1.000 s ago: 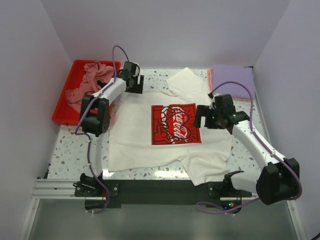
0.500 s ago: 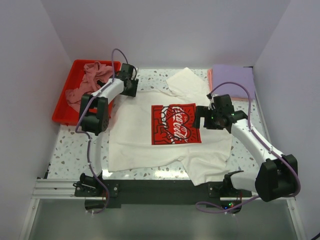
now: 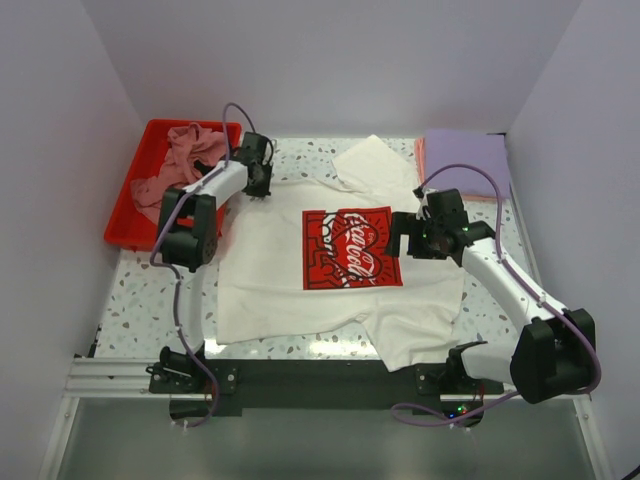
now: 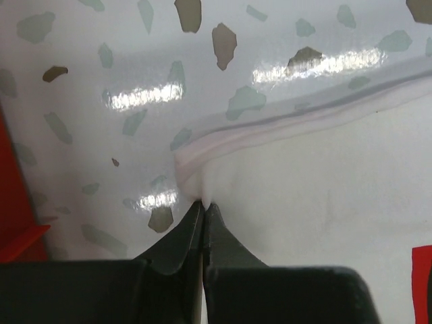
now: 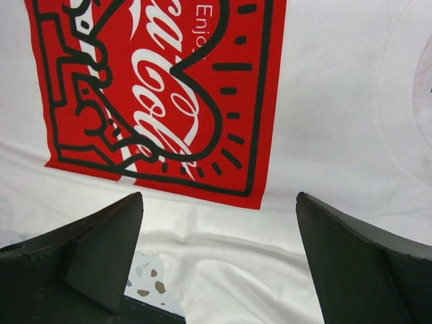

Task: Fold and stack the t-shirts
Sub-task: Flatten the tshirt out

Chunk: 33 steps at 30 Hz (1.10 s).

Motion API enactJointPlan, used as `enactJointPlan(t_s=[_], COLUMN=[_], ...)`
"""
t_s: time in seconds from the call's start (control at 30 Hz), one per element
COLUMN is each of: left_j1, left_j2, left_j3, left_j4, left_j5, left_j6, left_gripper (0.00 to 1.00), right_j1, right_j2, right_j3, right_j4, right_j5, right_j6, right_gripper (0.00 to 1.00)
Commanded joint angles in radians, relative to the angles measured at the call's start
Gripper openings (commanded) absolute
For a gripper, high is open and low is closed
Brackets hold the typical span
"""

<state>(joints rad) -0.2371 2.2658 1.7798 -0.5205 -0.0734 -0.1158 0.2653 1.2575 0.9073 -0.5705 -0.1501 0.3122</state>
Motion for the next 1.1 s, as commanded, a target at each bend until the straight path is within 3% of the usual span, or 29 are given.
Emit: enactJointPlan(t_s=[0.0, 0.3, 0.57, 0.67, 0.97, 1.07], left_j1=[-0.013, -0.209, -0.347, -0.413, -0.514, -0.536], left_j2=[-0.116, -0.334, -0.436, -0.463, -0.485, -0.528], left_j3=[-0.06, -0.344, -0.503, -0.536, -0.619, -0.62], left_j4=[0.034, 0.083, 0.045, 0.036, 0.044, 0.024], left_j5=[0.008, -0.291, -0.387, -0.391, -0.321, -0.325], left_j6=[-0.054, -0.235, -0.498, -0.558, -0.66, -0.654], left_gripper=[0.0, 0.0, 0.0, 0.16, 0.29, 0.4], right_j1=[-0.001, -0.001, -0.001, -0.003, -0.003, -0.001], right_j2=[-0.02, -0.024, -0.027, -0.021, -0.04, -0.04], right_j3=[-0.011, -0.022, -0.03, -0.033, -0.038, -0.039], right_j4=[0.023, 0.034, 0.041, 0.046, 0.04, 0.041], right_j5=[-0.017, -0.034, -0.036, -0.037, -0.022, -0.022], right_j6=[-0.013, -0.009, -0.005, -0.002, -0.002, -0.002], right_gripper=[0.99, 0.99, 0.99, 0.99, 0.99, 0.99])
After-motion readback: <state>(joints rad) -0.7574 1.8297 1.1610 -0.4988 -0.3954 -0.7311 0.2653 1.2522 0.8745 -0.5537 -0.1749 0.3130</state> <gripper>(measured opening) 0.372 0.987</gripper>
